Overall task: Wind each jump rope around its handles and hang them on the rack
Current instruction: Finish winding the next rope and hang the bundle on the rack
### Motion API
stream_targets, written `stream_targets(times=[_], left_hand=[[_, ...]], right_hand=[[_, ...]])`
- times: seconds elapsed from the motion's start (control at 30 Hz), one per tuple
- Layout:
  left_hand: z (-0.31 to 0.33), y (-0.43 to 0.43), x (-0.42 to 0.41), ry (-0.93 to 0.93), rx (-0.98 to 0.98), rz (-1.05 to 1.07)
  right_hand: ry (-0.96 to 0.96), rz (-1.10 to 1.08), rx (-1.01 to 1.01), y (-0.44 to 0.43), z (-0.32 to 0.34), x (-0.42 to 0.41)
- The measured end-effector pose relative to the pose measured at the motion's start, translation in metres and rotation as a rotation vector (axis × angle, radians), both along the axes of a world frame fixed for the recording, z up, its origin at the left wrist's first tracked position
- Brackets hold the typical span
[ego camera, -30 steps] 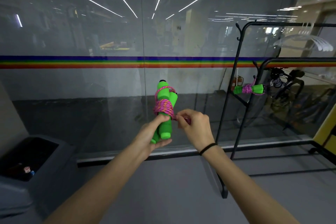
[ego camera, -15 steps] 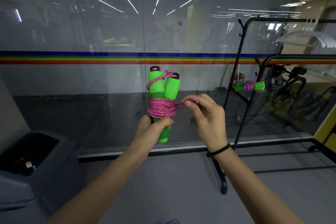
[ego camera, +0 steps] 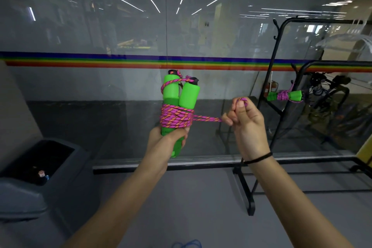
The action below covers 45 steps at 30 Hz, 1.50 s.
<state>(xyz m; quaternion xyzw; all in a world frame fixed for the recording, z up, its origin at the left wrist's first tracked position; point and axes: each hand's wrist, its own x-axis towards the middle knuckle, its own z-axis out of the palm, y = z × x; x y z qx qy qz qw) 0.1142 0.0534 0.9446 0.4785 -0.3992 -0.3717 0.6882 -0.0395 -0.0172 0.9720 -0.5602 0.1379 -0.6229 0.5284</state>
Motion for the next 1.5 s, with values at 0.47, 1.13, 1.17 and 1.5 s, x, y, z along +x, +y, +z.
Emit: stream_targets(times=[0.47, 1.13, 1.17, 1.5], left_hand=[[0.022, -0.003, -0.022, -0.338, 0.007, 0.139], [0.016, -0.001, -0.022, -0.531, 0.027, 0.129], [0.015, -0.001, -0.022, -0.545, 0.027, 0.137], [0.014, 0.011, -0.025, -0.718, -0.048, 0.190]], right_hand=[[0.617, -0.414, -0.510, 0.055, 0.023, 0.016], [0.574, -0.409, -0.459, 0.047, 0.016, 0.001], [0.590, -0.433, -0.491, 0.047, 0.016, 0.001], [0.608, -0.229, -0.167, 0.042, 0.023, -0.002]])
